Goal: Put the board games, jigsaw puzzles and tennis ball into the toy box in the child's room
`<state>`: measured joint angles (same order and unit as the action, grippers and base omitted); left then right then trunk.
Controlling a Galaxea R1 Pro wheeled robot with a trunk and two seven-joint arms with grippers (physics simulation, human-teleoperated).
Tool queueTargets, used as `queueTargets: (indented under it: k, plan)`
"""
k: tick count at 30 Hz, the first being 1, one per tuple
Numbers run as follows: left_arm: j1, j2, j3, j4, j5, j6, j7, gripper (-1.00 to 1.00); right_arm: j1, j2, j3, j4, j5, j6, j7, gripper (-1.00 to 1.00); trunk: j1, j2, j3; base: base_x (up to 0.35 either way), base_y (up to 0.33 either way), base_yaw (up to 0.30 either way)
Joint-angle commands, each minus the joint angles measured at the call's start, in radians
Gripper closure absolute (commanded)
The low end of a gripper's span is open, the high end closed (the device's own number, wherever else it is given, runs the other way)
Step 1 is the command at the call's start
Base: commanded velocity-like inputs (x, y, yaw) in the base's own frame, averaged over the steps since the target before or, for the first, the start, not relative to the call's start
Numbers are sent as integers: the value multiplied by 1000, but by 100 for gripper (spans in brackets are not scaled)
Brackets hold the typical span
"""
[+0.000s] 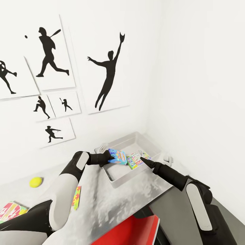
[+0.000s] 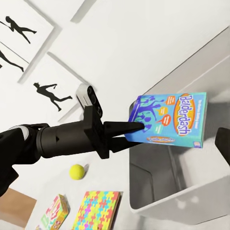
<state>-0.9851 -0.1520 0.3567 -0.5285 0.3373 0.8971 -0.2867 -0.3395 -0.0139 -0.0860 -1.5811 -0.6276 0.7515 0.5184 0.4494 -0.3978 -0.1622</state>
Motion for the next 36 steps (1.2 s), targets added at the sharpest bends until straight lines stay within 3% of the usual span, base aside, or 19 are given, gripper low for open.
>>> queueTargets:
  k: [1, 11, 12, 26, 36]
  plan:
    - [-1, -1, 8, -1, -6, 6, -5, 100, -1, 0, -1, 0, -2, 7, 2, -100, 1, -2, -2, 0, 0, 0]
    - [-1, 1, 8, -1, -6, 8, -6, 100, -1, 2, 0, 0, 3, 6, 2, -100, 1, -2, -2, 0, 0, 0]
    - [-1, 1, 8, -1, -6, 8, -6, -100, -1, 2, 0, 0, 3, 6, 2, -100, 1, -2, -2, 0, 0, 0]
    - [-1, 8, 8, -10, -6, 16, -9, -100, -1, 2, 0, 0, 3, 6, 2, -100, 1, -2, -2, 0, 0, 0]
    - [-1, 13, 10, -90, -6, 115, -18, -100, -1, 2, 0, 0, 4, 6, 2, -100, 1, -2, -2, 0, 0, 0]
